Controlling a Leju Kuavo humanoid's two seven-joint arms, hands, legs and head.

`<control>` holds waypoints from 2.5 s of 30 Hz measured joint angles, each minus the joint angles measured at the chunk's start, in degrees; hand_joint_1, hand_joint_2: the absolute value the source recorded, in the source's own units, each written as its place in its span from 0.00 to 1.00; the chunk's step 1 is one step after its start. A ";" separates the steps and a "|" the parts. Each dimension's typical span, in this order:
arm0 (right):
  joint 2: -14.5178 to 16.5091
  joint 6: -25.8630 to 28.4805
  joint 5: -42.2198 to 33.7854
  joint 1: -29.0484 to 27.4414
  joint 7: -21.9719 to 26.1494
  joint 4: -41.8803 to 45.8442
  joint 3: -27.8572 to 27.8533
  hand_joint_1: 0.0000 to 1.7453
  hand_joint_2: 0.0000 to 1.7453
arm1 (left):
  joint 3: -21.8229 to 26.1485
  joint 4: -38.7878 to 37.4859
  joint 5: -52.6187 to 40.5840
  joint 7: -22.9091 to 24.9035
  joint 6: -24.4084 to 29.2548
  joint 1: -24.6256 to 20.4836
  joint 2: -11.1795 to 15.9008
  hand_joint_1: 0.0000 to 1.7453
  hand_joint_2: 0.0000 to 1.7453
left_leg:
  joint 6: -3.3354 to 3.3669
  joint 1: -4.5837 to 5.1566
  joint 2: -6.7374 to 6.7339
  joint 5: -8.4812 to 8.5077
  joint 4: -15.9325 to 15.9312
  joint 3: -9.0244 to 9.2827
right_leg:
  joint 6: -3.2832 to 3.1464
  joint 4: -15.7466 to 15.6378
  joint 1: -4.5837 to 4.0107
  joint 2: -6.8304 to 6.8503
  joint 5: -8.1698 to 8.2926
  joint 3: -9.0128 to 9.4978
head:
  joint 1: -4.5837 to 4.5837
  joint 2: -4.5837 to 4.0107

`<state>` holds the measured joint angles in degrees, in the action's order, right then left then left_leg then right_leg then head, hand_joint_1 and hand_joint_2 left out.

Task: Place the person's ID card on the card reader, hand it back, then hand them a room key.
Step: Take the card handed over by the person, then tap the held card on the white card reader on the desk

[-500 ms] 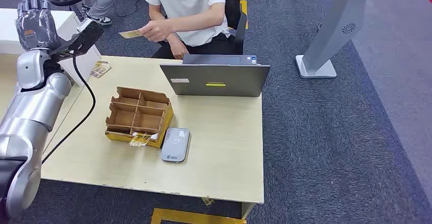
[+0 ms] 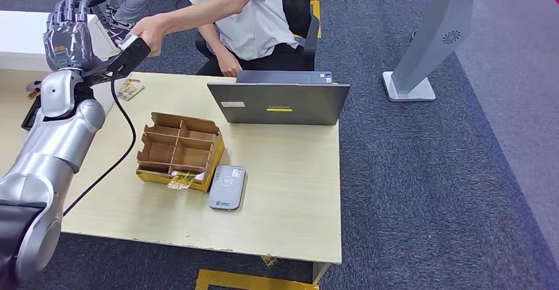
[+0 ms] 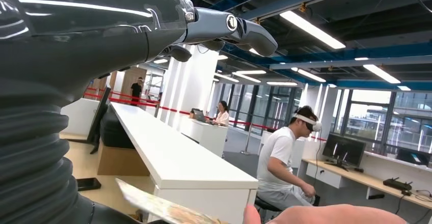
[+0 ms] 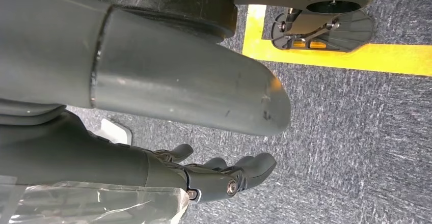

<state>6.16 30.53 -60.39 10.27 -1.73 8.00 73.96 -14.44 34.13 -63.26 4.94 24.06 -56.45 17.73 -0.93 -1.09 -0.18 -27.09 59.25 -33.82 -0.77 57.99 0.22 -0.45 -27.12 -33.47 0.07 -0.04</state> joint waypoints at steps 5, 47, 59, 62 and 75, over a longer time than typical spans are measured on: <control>0.00 -0.01 -0.11 -0.04 0.21 0.00 0.00 0.00 0.00 | -0.13 -0.14 -0.11 -0.14 -0.27 0.01 -0.27 1.00 1.00 | 0.00 0.00 0.00 0.00 0.00 0.00 | 0.00 0.00 0.00 0.00 0.00 0.00 | 0.00 0.00; 0.00 0.25 -4.33 -2.28 3.70 -0.04 -1.28 0.00 0.00 | -4.92 27.97 5.75 -4.14 -5.15 16.93 -4.06 1.00 1.00 | 0.05 0.05 -0.02 -0.13 0.00 -0.03 | 0.06 -0.06 0.04 -0.02 -0.05 0.00 | -0.01 0.00; 0.00 0.45 -6.10 -3.35 4.42 -0.37 -2.81 0.00 0.00 | -12.76 49.04 6.04 -4.60 -8.97 29.72 -2.96 1.00 1.00 | 0.05 0.04 -0.01 -0.16 -0.01 -0.05 | 0.08 -0.06 0.04 0.02 -0.08 -0.03 | 0.01 0.00; 0.00 0.57 -6.80 -3.39 4.53 -0.46 -3.05 0.00 0.00 | -13.90 50.19 6.37 -2.95 -13.28 30.70 -2.83 1.00 1.00 | 0.05 0.04 0.00 -0.15 -0.01 -0.04 | 0.08 -0.05 0.04 0.02 -0.07 -0.03 | 0.01 0.00; 0.00 0.61 -7.93 -3.45 4.48 -0.77 -3.45 0.00 0.00 | -17.15 44.72 7.82 1.85 -22.76 30.48 -3.83 1.00 1.00 | 0.05 0.05 -0.01 -0.16 0.00 -0.05 | 0.08 -0.06 0.05 0.01 -0.07 -0.06 | 0.01 0.00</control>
<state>6.16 31.14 -68.31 6.82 2.75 7.23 70.51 -31.59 78.85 -55.44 6.79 1.31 -25.97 13.90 -0.88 -1.04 -0.19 -27.25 59.25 -33.87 -0.69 57.93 0.27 -0.44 -27.19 -33.53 0.07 -0.04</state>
